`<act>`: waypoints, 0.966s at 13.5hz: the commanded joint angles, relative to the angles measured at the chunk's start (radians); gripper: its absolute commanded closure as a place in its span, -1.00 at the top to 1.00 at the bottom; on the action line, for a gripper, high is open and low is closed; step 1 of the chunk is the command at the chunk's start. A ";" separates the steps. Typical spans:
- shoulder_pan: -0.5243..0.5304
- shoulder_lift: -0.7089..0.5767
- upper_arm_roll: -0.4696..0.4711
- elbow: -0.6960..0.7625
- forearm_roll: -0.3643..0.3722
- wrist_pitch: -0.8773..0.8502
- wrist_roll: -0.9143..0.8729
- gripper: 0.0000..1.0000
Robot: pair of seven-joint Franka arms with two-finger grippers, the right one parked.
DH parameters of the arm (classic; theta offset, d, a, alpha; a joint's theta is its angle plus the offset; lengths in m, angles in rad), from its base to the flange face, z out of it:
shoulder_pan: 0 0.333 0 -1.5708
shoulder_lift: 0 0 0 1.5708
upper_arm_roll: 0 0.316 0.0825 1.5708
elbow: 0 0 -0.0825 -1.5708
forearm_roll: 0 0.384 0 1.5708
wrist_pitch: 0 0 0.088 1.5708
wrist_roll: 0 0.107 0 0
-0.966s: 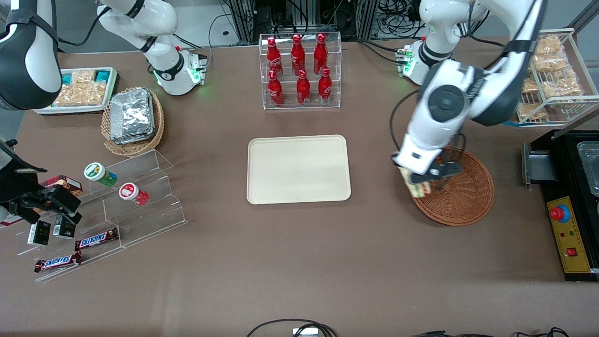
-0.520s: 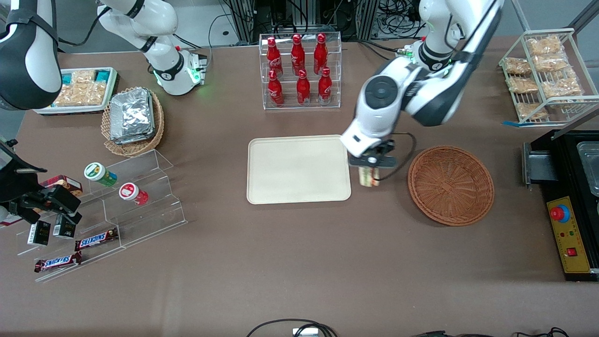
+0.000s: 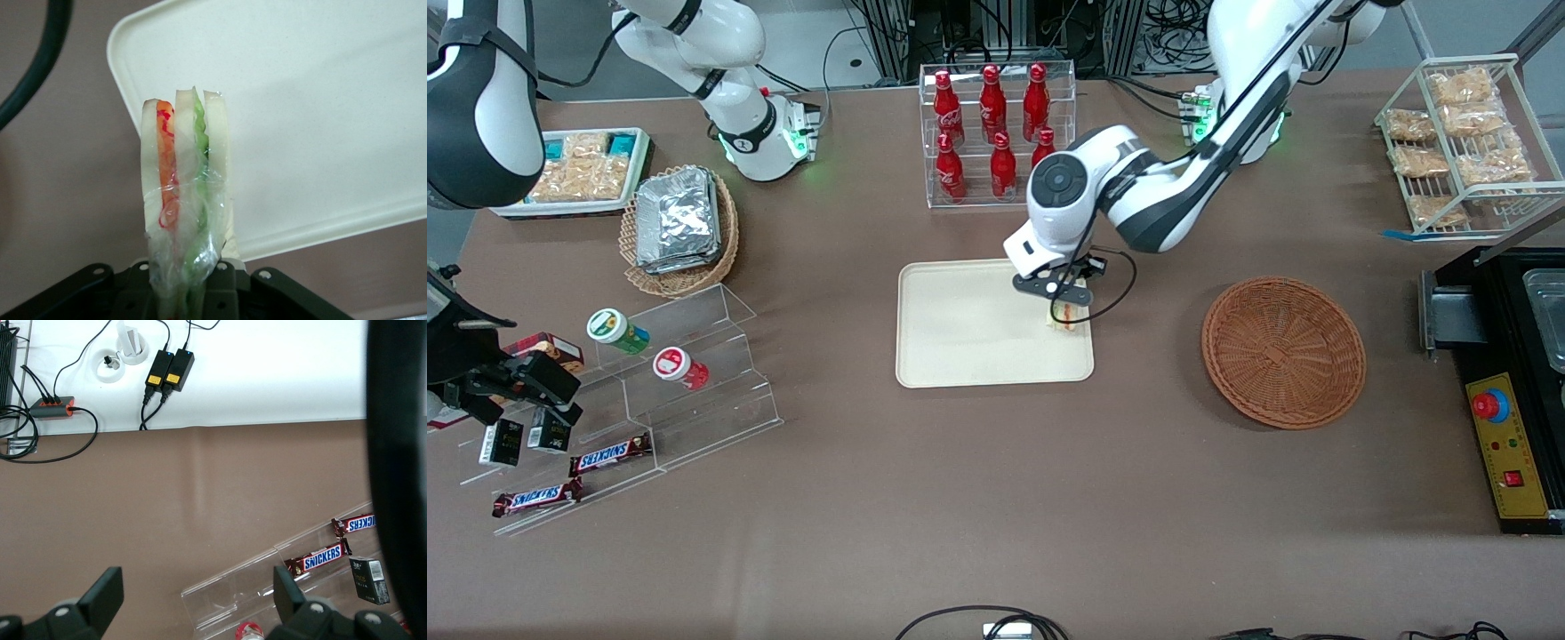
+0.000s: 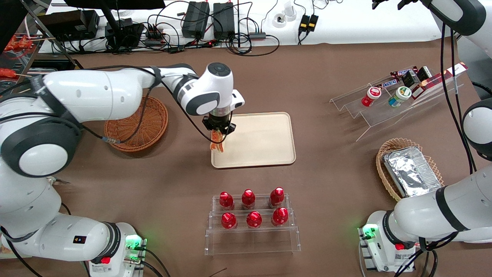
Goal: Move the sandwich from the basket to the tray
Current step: 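Carry the sandwich over the cream tray with the left gripper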
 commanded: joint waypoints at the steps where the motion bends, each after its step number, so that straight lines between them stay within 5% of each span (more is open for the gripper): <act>1: -0.032 0.114 0.002 0.100 0.076 -0.010 -0.091 -1.00; 8: -0.083 0.238 0.010 0.134 0.205 0.030 -0.264 -1.00; 9: -0.084 0.240 0.010 0.133 0.205 0.030 -0.266 -0.83; 12: -0.086 0.238 0.010 0.133 0.207 0.023 -0.263 0.81; 13: -0.086 0.235 0.010 0.134 0.207 0.021 -0.264 1.00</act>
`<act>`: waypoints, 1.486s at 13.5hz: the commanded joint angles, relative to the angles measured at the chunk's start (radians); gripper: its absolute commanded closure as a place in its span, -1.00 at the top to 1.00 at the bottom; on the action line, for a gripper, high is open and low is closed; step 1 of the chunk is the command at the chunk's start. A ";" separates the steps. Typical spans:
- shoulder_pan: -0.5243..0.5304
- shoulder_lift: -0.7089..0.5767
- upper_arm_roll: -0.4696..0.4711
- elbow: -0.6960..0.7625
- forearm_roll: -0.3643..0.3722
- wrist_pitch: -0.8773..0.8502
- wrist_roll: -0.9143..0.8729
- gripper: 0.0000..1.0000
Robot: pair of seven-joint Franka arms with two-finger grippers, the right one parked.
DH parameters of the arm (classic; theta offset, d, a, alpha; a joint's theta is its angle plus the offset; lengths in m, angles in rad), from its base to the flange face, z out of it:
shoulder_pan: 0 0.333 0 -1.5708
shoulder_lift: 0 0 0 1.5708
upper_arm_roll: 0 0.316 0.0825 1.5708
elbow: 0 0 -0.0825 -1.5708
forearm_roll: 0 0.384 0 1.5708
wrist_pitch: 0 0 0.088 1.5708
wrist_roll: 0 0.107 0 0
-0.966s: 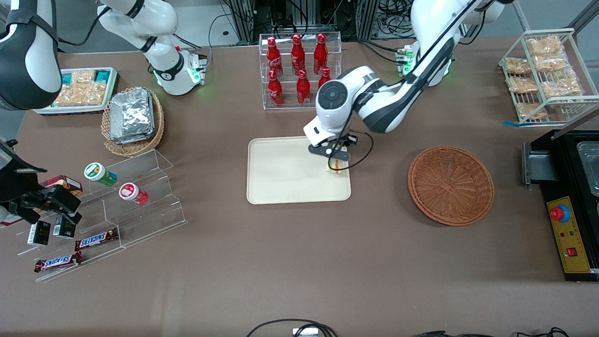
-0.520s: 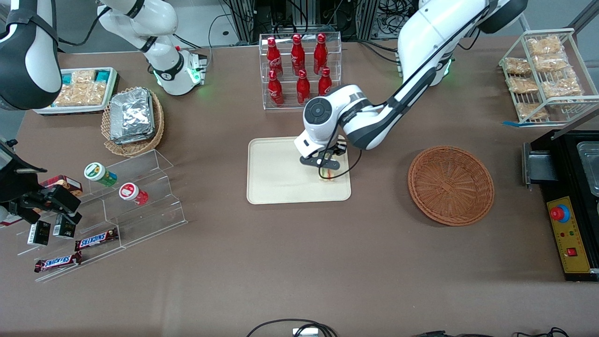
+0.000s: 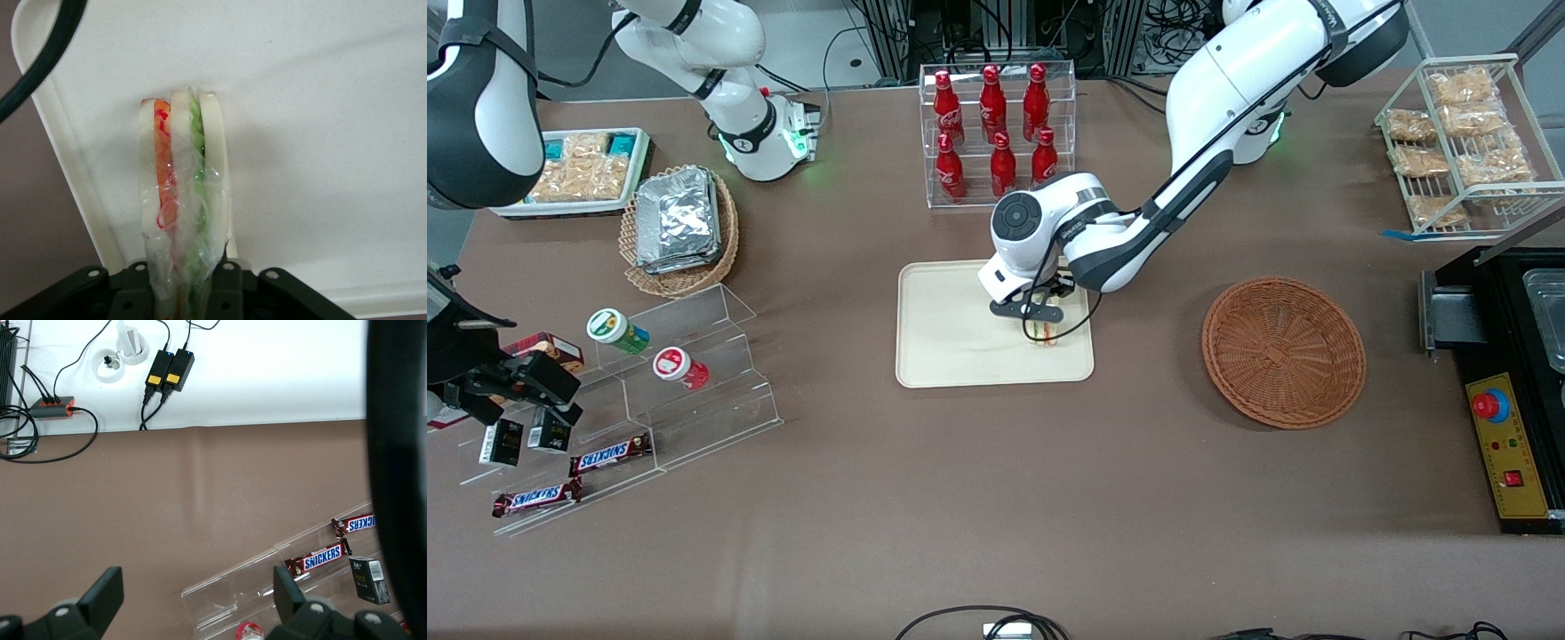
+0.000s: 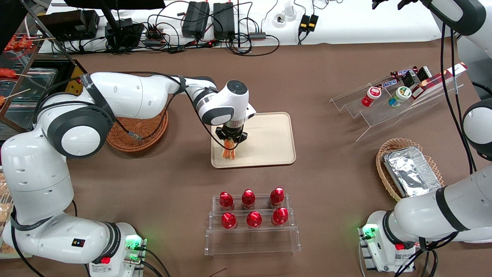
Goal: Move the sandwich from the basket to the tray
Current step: 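Lower the sandwich onto the tray and open the left gripper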
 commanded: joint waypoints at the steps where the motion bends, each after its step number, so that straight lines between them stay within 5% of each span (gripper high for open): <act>1: -0.017 0.002 0.007 0.029 0.022 -0.015 -0.023 1.00; 20: 0.023 -0.079 0.004 0.092 0.011 -0.057 -0.123 1.00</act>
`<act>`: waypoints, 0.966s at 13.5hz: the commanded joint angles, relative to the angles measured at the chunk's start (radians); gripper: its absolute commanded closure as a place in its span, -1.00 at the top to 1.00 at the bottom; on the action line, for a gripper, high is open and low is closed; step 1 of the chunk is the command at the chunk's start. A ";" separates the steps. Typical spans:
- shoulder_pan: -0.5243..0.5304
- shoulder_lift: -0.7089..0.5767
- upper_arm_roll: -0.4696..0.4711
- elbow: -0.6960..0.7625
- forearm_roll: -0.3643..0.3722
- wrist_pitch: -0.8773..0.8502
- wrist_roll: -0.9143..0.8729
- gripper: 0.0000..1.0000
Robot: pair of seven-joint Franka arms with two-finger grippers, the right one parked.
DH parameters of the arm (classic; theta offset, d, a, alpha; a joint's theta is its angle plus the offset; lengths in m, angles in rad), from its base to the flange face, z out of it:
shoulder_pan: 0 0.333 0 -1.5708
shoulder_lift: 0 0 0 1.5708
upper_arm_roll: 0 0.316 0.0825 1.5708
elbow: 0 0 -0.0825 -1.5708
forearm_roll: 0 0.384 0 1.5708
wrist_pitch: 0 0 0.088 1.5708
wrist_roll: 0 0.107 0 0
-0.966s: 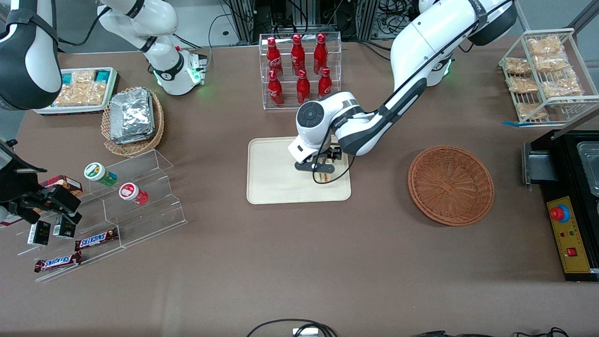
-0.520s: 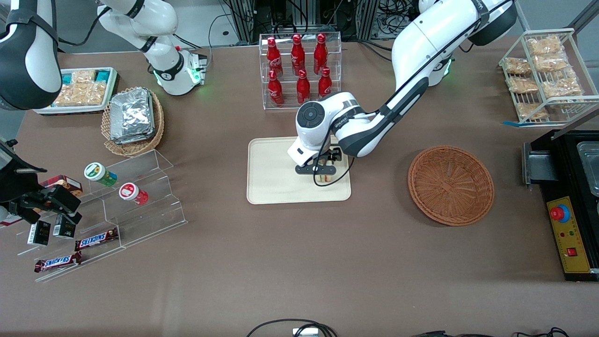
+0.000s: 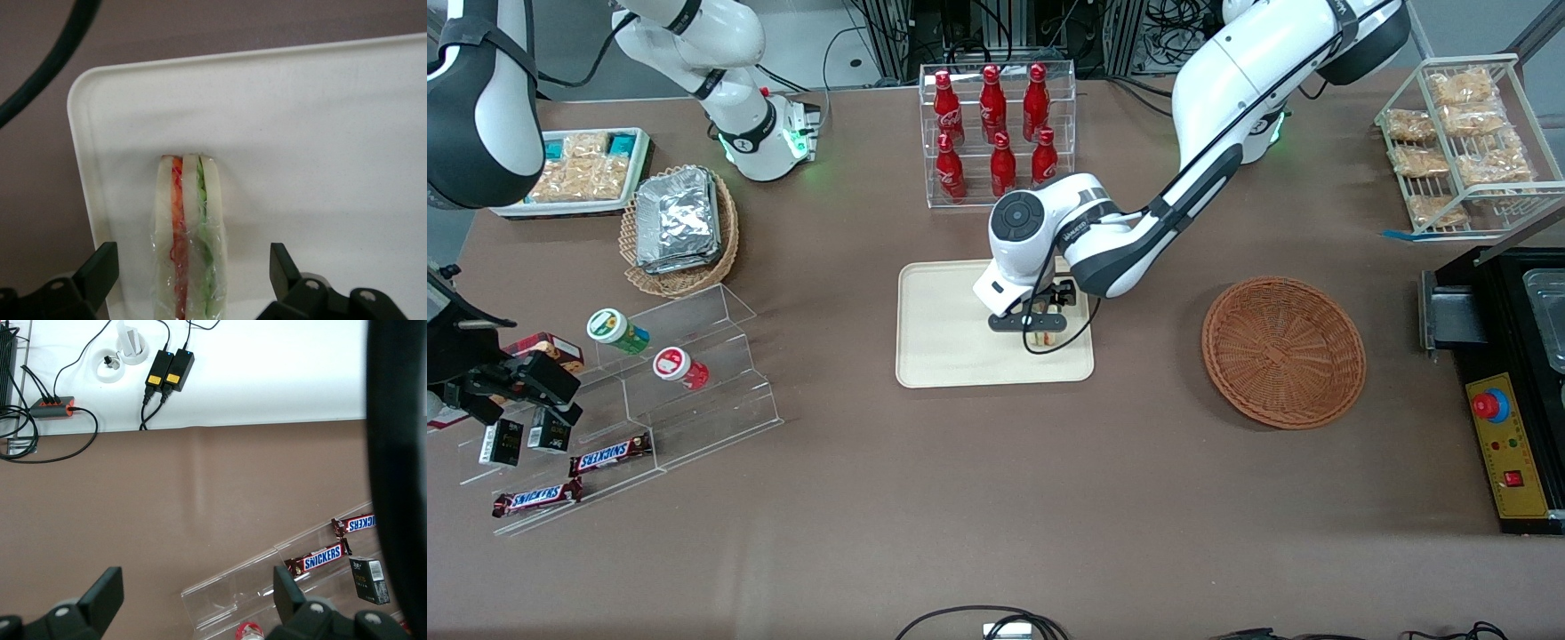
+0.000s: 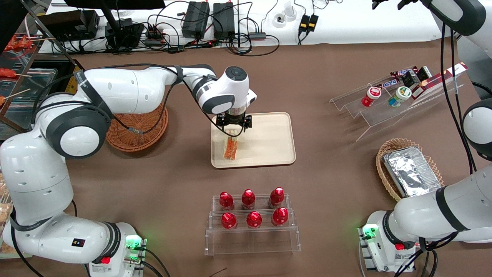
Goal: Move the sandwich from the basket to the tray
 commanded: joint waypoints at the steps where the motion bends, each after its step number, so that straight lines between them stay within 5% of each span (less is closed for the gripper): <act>1: 0.033 -0.081 -0.004 0.000 0.004 -0.048 -0.013 1.00; 13: 0.275 -0.240 -0.007 0.149 -0.080 -0.314 0.104 1.00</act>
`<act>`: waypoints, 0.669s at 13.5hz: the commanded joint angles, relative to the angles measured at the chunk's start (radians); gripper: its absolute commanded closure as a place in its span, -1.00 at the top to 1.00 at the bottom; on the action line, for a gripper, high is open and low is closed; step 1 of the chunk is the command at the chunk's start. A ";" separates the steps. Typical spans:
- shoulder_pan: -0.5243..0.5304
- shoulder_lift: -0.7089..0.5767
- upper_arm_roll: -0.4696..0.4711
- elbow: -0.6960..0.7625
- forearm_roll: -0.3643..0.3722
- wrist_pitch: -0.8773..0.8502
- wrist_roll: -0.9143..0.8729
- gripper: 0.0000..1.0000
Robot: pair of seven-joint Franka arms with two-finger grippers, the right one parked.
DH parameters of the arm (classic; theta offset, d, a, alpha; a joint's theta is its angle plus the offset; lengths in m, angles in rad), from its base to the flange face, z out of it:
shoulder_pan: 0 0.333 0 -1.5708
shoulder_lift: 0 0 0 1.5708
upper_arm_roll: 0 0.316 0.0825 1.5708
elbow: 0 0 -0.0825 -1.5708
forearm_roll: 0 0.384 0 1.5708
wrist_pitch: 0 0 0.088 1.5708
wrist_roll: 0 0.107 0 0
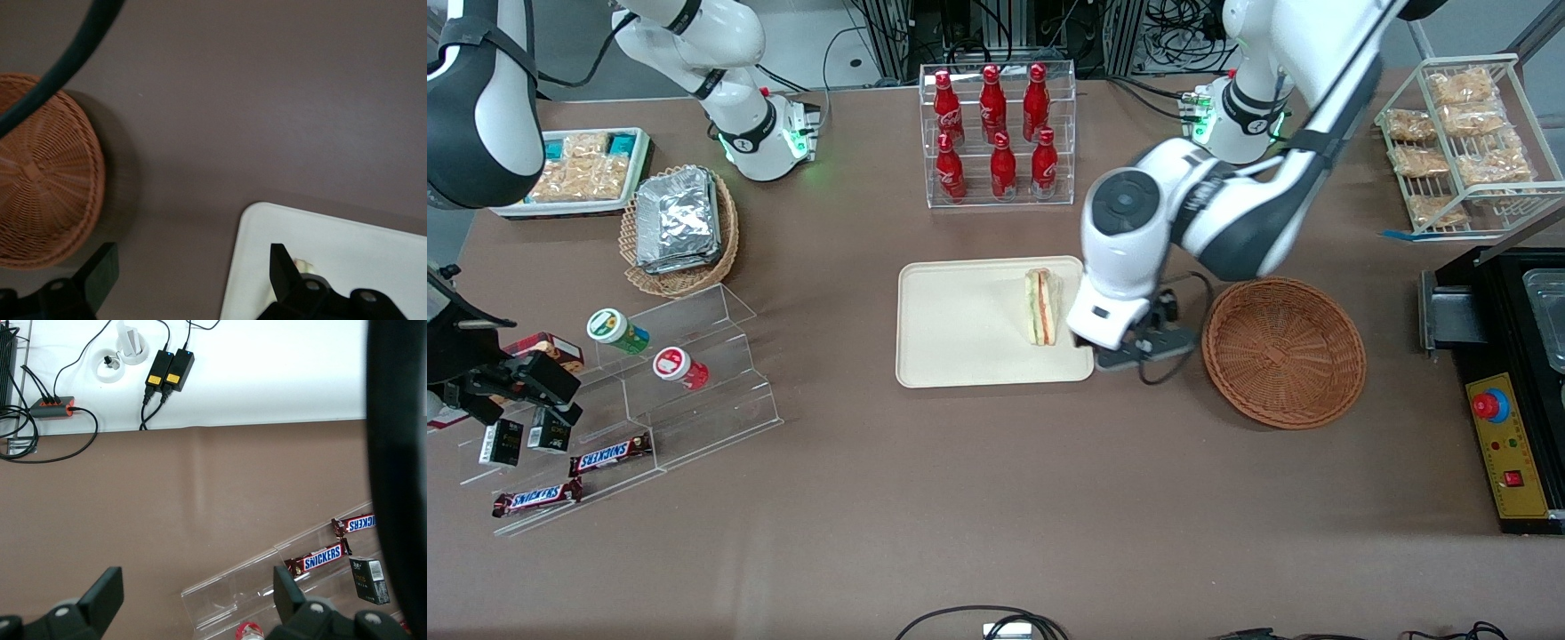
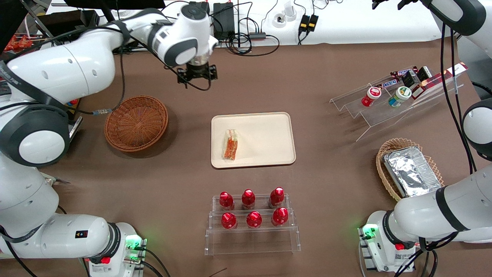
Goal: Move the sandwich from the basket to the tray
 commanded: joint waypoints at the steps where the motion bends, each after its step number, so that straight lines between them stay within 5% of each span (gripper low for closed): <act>1: 0.077 -0.036 -0.008 0.024 -0.050 -0.074 0.064 1.00; 9: 0.266 -0.149 -0.003 0.087 -0.133 -0.280 0.377 1.00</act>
